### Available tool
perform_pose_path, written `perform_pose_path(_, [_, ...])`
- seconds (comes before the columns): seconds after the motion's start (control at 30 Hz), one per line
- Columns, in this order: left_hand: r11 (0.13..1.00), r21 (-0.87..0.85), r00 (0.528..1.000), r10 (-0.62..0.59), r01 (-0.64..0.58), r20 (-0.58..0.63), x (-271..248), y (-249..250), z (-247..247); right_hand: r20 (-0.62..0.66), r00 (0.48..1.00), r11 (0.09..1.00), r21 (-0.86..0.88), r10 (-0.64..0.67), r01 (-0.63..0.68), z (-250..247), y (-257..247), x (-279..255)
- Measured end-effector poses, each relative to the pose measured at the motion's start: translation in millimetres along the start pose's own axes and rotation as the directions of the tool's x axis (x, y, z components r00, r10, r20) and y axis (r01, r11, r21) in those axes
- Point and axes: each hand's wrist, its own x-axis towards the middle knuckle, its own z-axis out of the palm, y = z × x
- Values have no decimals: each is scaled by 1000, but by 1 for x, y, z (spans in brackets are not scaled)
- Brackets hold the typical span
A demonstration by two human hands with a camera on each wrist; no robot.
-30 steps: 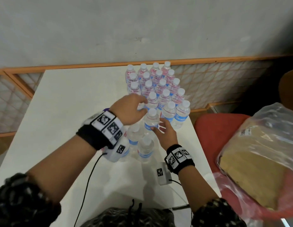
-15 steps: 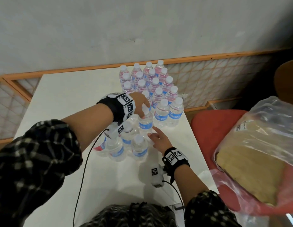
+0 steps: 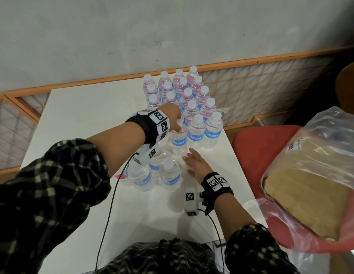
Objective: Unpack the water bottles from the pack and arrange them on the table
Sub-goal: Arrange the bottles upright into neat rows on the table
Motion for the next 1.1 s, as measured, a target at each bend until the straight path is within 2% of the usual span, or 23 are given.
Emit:
perform_pose_path(0.27, [999,35,1000,-11,11,21,7,1,-1,32,999,1000,-5,-10,11,1,-2,-1])
perform_pose_path(0.6, [999,28,999,-38,38,-12,10,1,2,23,999,997,-58,-49,51,2,6,-5])
perform_pose_path(0.73, [999,11,999,-35,35,-10,8,4,1,42,997,984,-166,-62,69,4,7,-6])
perform_pose_path(0.87, [998,16,998,-55,55,3,4,5,1,74,993,917,-383,-87,109,6,11,-12])
perform_pose_path(1.0, [999,22,998,-49,48,46,-8,-4,0,210,976,799,-577,-52,167,7,19,-21])
perform_pose_path(1.1, [999,26,997,-46,45,64,-27,-17,-5,260,952,725,-623,-162,293,12,29,-25])
